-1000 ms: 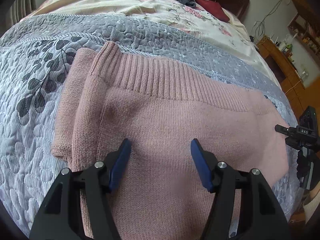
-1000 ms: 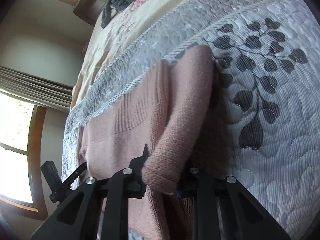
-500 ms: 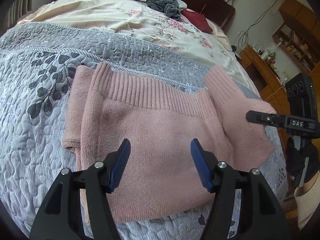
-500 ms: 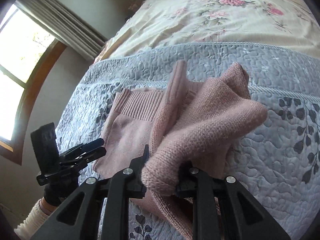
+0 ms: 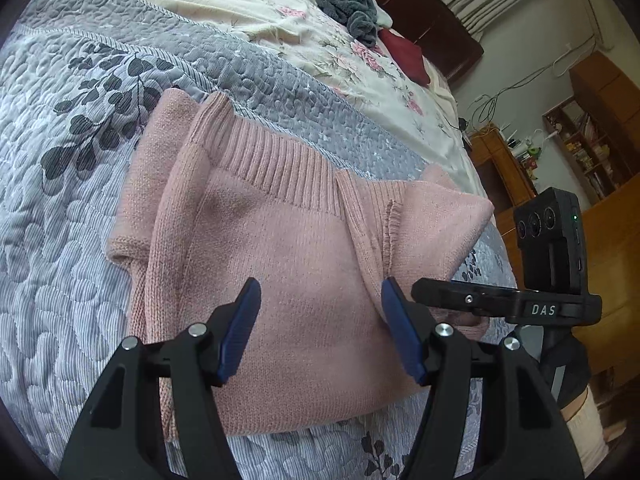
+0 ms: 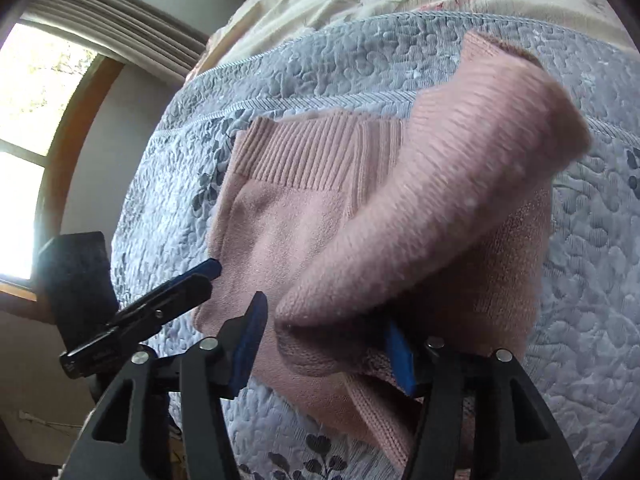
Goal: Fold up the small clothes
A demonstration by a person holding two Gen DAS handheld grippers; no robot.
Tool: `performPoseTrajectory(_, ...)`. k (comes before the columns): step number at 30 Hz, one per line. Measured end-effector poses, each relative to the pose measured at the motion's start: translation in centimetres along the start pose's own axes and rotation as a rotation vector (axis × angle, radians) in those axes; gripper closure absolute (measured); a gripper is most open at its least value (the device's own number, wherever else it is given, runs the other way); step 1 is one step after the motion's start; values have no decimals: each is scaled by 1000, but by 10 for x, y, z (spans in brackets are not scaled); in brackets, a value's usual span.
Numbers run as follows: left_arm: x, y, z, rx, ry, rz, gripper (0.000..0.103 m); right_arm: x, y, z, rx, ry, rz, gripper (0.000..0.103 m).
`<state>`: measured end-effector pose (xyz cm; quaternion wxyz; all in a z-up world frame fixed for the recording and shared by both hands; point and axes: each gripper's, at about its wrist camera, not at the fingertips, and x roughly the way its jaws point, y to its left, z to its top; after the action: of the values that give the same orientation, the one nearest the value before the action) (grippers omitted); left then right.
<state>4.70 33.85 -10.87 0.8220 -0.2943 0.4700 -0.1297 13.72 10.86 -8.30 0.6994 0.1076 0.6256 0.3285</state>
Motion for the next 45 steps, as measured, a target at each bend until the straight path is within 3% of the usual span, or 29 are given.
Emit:
performPoseTrajectory(8, 15, -36, -9, 63, 18, -77, 40, -83, -24, -18, 38, -75, 4, 40)
performPoseTrajectory(12, 33, -68, -2, 130, 17, -40, 37, -116, -54, -38, 70, -136, -59, 39)
performPoseTrajectory(14, 45, -76, 3, 138, 32, -6, 35, -120, -70, -48, 98, -146, -52, 39)
performPoseTrajectory(17, 63, -72, 7, 70, 85, 14, 34, -118, -91, -70, 121, -133, -68, 39)
performPoseTrajectory(23, 59, -51, -9, 9, 114, 13, 34, -103, -115, -103, 152, -115, -47, 39)
performPoseTrajectory(30, 89, -25, -13, -200, 178, -181, 34, -88, -129, -115, 213, -124, 8, 39)
performPoseTrajectory(36, 117, -31, -13, -276, 183, -248, 34, -86, -129, -115, 211, -125, -1, 39)
performPoseTrajectory(38, 119, -40, -12, -254, 181, -246, 38, -85, -129, -113, 210, -124, 1, 39)
performPoseTrajectory(39, 120, -44, -12, -241, 177, -227, 49, -84, -128, -113, 210, -124, 2, 39)
performPoseTrajectory(40, 121, -45, -12, -233, 174, -206, 66, -83, -127, -113, 210, -124, 3, 39)
performPoseTrajectory(42, 121, -46, -13, -246, 162, -214, 79, -81, -125, -113, 209, -125, 4, 39)
performPoseTrajectory(45, 106, -53, -10, -211, 114, -225, 82, -80, -121, -113, 202, -127, 3, 39)
